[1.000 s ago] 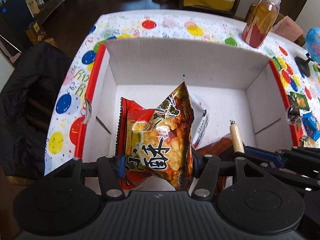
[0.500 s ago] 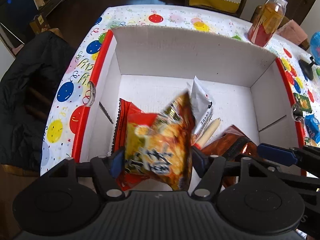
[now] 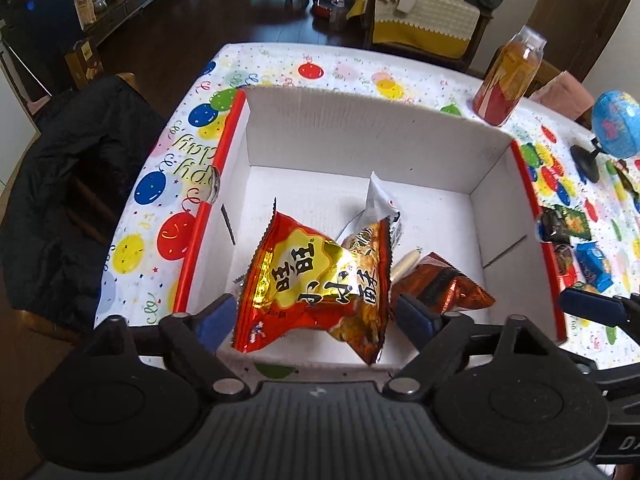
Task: Organize snacks
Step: 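Move both tools back over the remaining snacks beside the box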
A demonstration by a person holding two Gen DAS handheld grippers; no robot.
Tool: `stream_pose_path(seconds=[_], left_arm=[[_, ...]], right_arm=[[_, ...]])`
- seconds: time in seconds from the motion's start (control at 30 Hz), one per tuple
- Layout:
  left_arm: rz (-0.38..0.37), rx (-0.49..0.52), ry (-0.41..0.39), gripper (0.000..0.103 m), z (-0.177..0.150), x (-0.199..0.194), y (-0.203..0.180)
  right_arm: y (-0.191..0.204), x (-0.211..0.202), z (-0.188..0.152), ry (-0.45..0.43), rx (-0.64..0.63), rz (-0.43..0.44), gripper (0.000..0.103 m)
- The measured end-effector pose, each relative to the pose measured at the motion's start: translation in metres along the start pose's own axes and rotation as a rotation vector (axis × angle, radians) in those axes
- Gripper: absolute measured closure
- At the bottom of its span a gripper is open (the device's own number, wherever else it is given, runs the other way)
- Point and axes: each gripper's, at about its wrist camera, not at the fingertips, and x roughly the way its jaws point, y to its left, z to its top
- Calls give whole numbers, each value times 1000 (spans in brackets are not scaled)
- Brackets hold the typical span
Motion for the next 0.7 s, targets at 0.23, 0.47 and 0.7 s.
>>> stream_pose_path(seconds=[0.23,0.47,0.7], left_arm=[[-28,-12,-71,4,-13,-31,-2],[-62,18,-103,4,-23,-56,-14],[-89,93,-95,4,-31,-63,-34]], right_arm=[[-6,-33,-9,-83,9,12,0],[-5,-59,-23,-153,-15,-15,0],[-12,-79,-38,-179,22,-59,0]])
